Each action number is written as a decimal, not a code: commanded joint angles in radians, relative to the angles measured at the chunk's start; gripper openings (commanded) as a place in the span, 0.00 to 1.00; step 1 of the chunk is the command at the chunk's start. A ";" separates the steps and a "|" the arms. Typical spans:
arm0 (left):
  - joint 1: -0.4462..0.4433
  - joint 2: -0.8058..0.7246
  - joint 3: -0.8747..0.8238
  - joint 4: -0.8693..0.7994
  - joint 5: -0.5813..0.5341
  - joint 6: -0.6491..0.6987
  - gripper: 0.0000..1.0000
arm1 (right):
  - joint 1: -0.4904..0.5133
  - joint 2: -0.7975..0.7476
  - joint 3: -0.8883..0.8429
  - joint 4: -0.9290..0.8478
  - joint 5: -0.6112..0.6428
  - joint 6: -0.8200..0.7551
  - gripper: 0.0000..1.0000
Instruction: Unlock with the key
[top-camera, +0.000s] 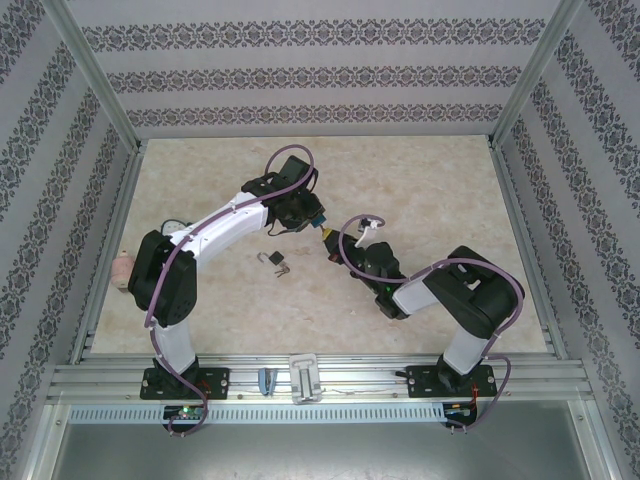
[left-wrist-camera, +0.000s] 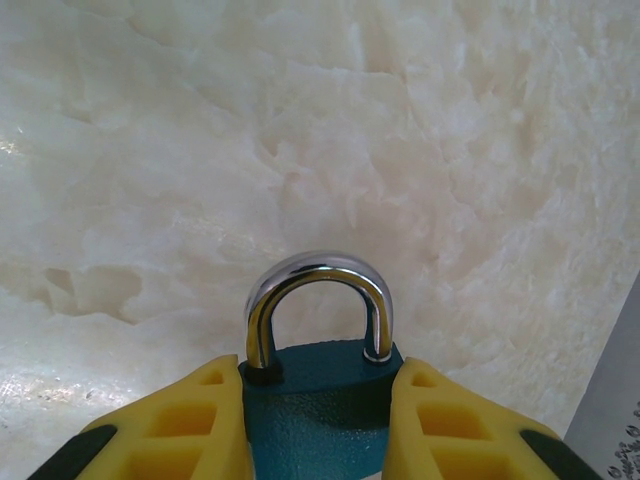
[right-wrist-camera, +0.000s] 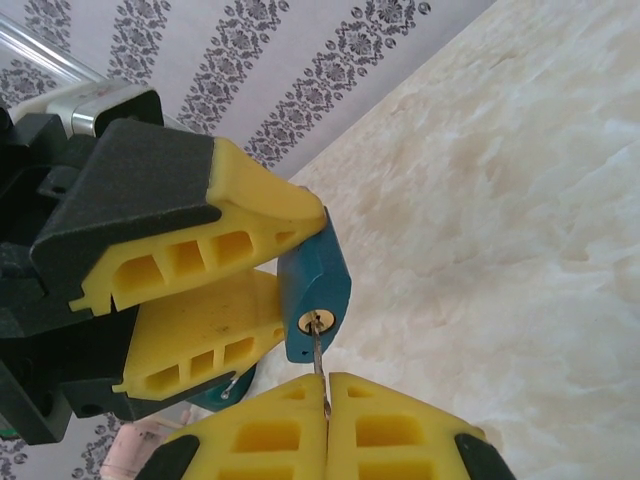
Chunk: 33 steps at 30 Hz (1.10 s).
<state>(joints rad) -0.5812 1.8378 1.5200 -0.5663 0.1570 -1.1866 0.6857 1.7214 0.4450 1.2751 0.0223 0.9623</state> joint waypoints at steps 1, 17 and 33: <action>-0.037 0.009 0.005 -0.065 0.146 0.022 0.28 | -0.029 -0.036 0.029 0.109 -0.043 -0.006 0.00; 0.027 -0.019 0.014 -0.130 0.026 0.079 0.28 | 0.020 -0.132 -0.095 0.109 -0.131 -0.004 0.00; 0.029 -0.003 -0.057 0.008 0.099 0.253 0.46 | -0.034 -0.421 -0.301 -0.141 -0.076 -0.089 0.00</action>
<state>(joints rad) -0.5606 1.8263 1.4593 -0.6197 0.2192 -1.0344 0.6628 1.3617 0.1642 1.2072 -0.0826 0.9268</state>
